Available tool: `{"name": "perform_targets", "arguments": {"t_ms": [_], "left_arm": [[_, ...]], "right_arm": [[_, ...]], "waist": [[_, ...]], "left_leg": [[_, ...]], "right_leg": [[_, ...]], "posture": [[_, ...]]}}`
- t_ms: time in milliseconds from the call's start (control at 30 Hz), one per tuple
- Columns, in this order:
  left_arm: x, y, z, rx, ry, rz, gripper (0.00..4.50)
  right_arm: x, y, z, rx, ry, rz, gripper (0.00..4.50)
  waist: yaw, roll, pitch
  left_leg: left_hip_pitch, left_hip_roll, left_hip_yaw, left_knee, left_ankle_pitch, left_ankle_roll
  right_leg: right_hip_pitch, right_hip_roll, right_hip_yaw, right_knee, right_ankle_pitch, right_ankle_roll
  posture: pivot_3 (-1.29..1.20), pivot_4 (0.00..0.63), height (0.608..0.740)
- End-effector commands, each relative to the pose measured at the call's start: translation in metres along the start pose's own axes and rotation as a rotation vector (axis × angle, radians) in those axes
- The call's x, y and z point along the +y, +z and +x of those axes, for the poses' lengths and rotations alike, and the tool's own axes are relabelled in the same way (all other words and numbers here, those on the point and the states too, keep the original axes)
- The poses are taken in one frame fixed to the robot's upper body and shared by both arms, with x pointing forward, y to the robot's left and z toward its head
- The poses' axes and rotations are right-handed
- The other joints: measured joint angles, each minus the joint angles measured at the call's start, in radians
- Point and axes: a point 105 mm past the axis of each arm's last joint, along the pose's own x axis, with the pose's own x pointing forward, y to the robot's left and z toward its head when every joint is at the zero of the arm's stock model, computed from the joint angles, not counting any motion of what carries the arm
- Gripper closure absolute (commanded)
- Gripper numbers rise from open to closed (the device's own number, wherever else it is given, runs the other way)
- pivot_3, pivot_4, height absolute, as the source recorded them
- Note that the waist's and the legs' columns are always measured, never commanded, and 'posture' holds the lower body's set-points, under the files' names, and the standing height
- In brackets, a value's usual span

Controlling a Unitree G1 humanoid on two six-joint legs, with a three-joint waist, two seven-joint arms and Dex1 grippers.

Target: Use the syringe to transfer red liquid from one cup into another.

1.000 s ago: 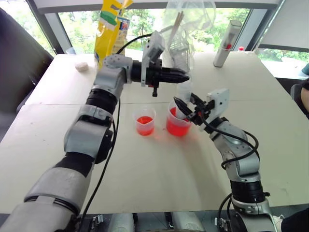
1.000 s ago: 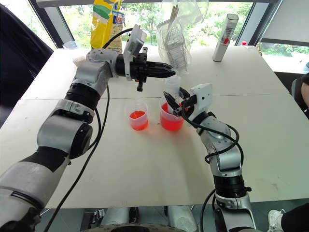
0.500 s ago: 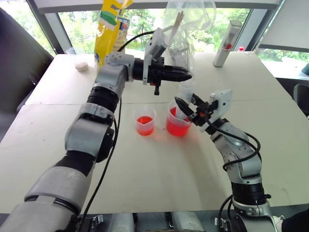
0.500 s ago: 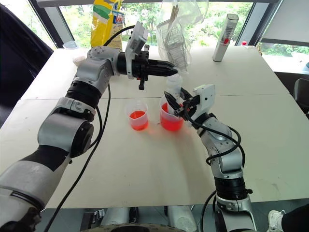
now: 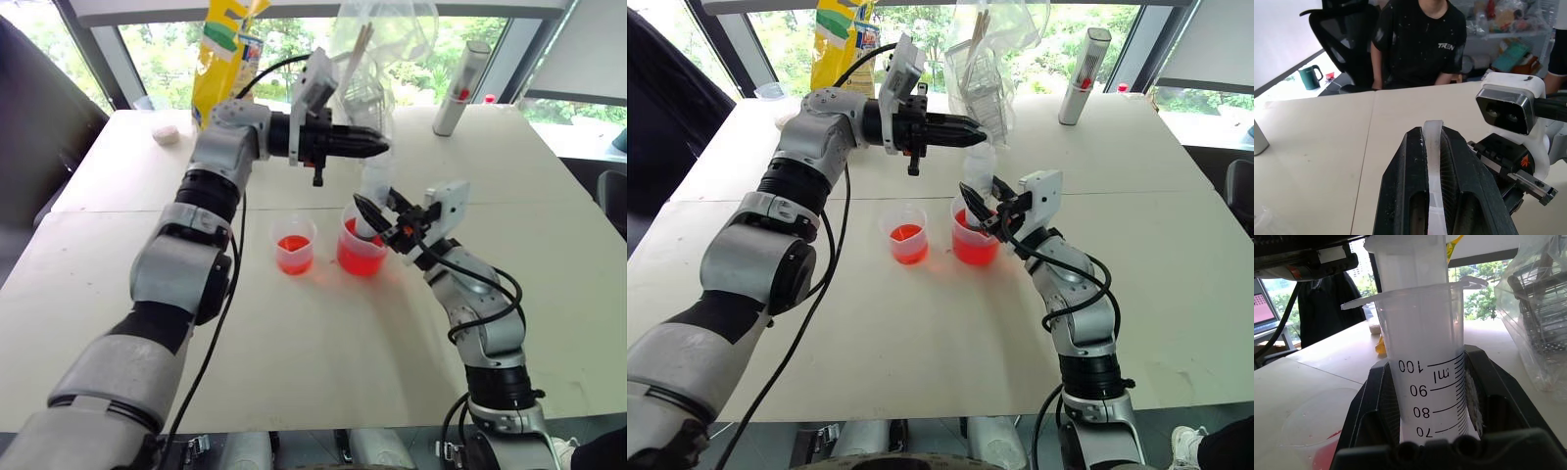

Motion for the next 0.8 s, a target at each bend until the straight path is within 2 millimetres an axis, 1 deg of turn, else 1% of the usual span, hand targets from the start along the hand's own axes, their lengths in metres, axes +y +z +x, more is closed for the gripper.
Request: {"name": "perform_targets", "arguments": {"t_ms": [33,167,433,567,600,700,800], "left_arm": [[0.009,0.062,-0.006,-0.129,0.068,0.178,4.40],[0.009,0.064,-0.005,-0.135,0.066,0.180,4.40],[0.008,0.058,-0.004,-0.127,0.056,0.173,4.40],[0.007,0.052,-0.004,-0.111,0.051,0.156,4.40],[0.007,0.050,-0.004,-0.108,0.051,0.152,4.05],[0.007,0.047,-0.005,-0.103,0.054,0.140,2.79],[0.007,0.043,-0.008,-0.095,0.062,0.132,1.27]], "right_arm": [[0.014,-0.016,0.000,0.057,0.069,0.030,3.09],[0.014,-0.016,0.001,0.055,0.071,0.028,3.09],[0.010,-0.007,0.003,0.034,0.064,0.017,3.09],[0.008,0.000,0.002,0.022,0.066,0.001,3.09],[0.007,0.002,0.002,0.019,0.066,-0.002,3.09],[0.007,0.005,0.001,0.014,0.068,-0.008,3.09],[0.007,0.008,0.000,0.010,0.071,-0.014,3.09]], "waist": [[0.000,0.000,0.000],[-0.001,0.000,0.000],[0.000,0.000,0.000],[0.000,0.000,0.000],[0.000,0.000,0.000],[-0.001,0.000,0.000],[0.000,0.000,0.000]], "left_leg": [[0.000,0.000,0.000,0.000,0.000,0.000],[0.000,0.000,0.000,0.000,0.000,0.000],[0.000,0.000,0.000,0.000,0.000,0.000],[0.000,0.000,0.000,0.000,0.000,0.000],[0.000,0.000,0.000,0.000,0.000,0.000],[0.000,0.000,0.000,0.000,0.000,0.000],[0.000,0.000,0.000,0.000,0.000,0.000]], "right_leg": [[0.000,0.000,0.000,0.000,0.000,0.000],[0.000,0.000,0.000,0.000,0.000,0.000],[0.000,0.000,0.000,0.000,0.000,0.000],[0.000,0.000,0.000,0.000,0.000,0.000],[0.000,0.000,0.000,0.000,0.000,0.000],[0.000,0.000,0.000,0.000,0.000,0.000],[0.000,0.000,0.000,0.000,0.000,0.000]], "posture": [[0.00,0.150,0.739],[0.00,0.150,0.739],[0.00,0.150,0.739],[0.00,0.150,0.739],[0.00,0.150,0.739],[0.00,0.150,0.739],[0.00,0.150,0.739]]}}
